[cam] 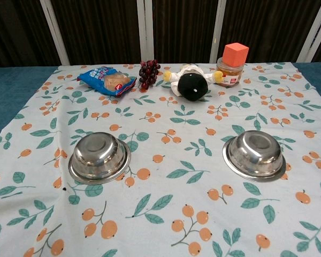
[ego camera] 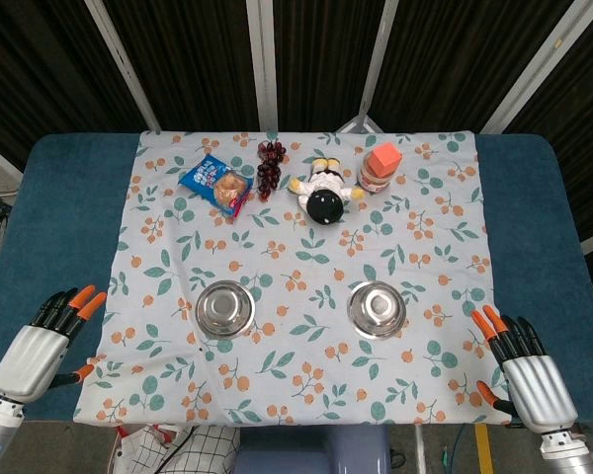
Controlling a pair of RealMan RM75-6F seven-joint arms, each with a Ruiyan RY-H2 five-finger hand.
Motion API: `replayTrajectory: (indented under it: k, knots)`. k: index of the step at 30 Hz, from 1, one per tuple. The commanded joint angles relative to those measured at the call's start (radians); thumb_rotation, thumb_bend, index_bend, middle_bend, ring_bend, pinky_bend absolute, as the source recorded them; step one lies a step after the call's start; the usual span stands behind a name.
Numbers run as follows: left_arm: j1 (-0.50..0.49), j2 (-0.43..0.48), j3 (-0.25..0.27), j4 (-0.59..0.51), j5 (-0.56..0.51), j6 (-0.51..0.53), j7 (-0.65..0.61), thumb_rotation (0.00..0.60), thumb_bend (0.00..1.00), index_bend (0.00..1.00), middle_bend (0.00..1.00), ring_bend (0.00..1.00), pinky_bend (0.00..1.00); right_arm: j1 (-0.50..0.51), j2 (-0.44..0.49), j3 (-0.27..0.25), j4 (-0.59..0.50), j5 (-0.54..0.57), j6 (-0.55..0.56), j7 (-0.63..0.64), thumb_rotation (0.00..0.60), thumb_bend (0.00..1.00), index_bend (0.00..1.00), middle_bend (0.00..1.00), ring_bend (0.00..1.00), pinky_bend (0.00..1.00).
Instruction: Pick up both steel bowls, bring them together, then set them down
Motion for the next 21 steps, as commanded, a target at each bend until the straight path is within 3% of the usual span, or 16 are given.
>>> replayTrajectory:
  k: [1,15,21]
  knots:
    - [0.000,-0.001,0.000,0.000,0.000,-0.001,0.002,0.600,0.13,0.00,0.01,0.00,0.09,0.000,0.000,-0.001,0.000,-0.001,-0.001,-0.001,0.600,0.32,0.00,0.00,0.00,0.04]
    - [-0.044,-0.053,-0.007,-0.022,0.025,-0.060,0.048,0.600,0.13,0.00,0.00,0.00,0.09,0.001,0.019,0.002,0.000,-0.004,0.012,0.055,0.600,0.32,0.00,0.00,0.00,0.04]
    - [-0.097,-0.106,-0.038,-0.099,-0.007,-0.162,0.183,0.600,0.13,0.00,0.00,0.00,0.09,0.009,0.027,-0.001,0.006,-0.003,-0.002,0.085,0.600,0.32,0.00,0.00,0.00,0.04]
